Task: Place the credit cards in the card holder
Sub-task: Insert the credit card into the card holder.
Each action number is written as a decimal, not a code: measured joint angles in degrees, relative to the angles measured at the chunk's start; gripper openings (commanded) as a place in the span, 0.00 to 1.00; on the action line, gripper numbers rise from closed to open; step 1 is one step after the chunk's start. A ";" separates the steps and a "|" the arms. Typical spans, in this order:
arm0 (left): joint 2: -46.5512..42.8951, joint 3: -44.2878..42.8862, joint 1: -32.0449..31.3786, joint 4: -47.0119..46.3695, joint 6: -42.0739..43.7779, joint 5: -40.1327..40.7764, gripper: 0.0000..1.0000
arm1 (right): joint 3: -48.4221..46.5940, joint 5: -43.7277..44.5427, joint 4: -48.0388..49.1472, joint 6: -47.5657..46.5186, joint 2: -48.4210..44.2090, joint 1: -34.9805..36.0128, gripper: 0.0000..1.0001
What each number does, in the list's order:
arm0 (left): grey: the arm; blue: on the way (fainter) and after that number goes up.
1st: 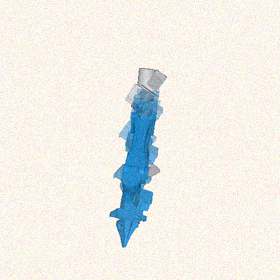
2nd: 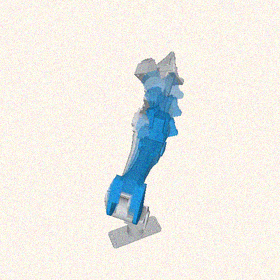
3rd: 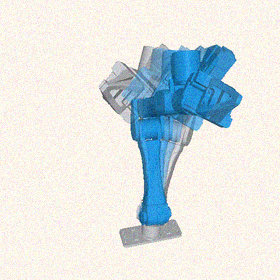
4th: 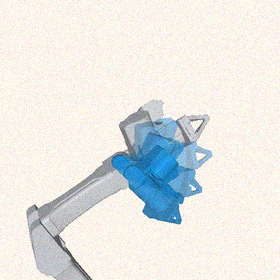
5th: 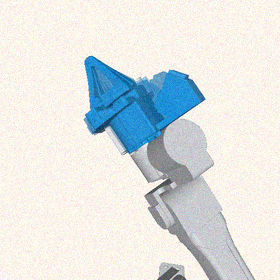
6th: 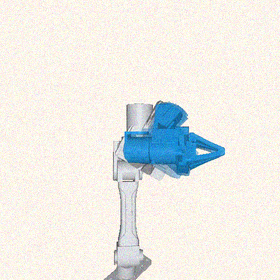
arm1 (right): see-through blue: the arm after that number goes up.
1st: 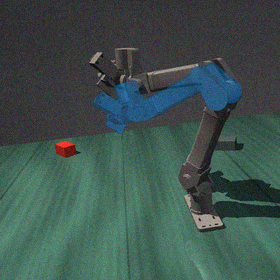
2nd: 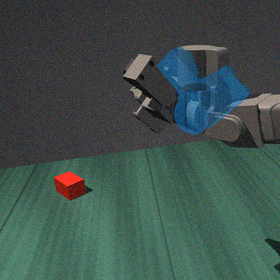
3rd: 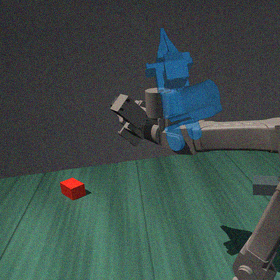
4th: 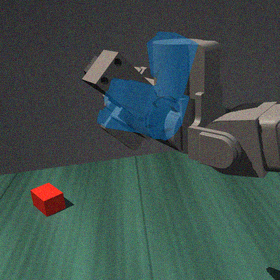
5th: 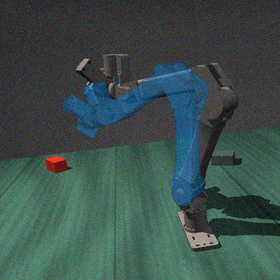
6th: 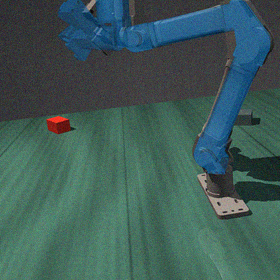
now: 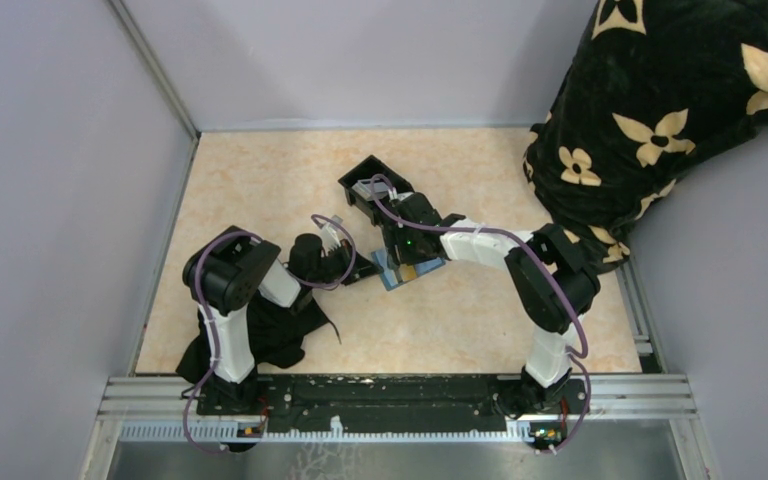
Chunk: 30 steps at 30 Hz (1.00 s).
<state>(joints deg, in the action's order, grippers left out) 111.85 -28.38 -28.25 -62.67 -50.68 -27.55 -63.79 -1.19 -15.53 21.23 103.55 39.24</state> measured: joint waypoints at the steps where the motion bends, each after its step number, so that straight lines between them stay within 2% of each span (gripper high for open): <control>1: 0.04 0.00 0.00 -0.04 0.00 -0.07 0.00 | 0.00 -0.26 0.09 0.04 0.00 0.00 0.64; 7: 0.26 -0.15 0.00 -0.22 0.00 -0.72 0.01 | 0.02 -2.10 0.57 1.01 0.09 0.33 0.64; 18: 1.11 -1.18 0.28 -0.15 0.24 -2.38 0.16 | 0.17 -3.87 1.95 1.97 0.20 0.37 0.63; 30: 1.31 -1.44 0.42 -0.31 0.28 -3.10 0.18 | 0.48 -4.55 3.15 3.15 0.48 0.33 0.63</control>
<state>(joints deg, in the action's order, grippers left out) 113.16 -29.82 -27.83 -62.98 -50.39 -30.65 -63.31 -5.74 -12.38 24.38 104.03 39.57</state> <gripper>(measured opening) 0.179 0.636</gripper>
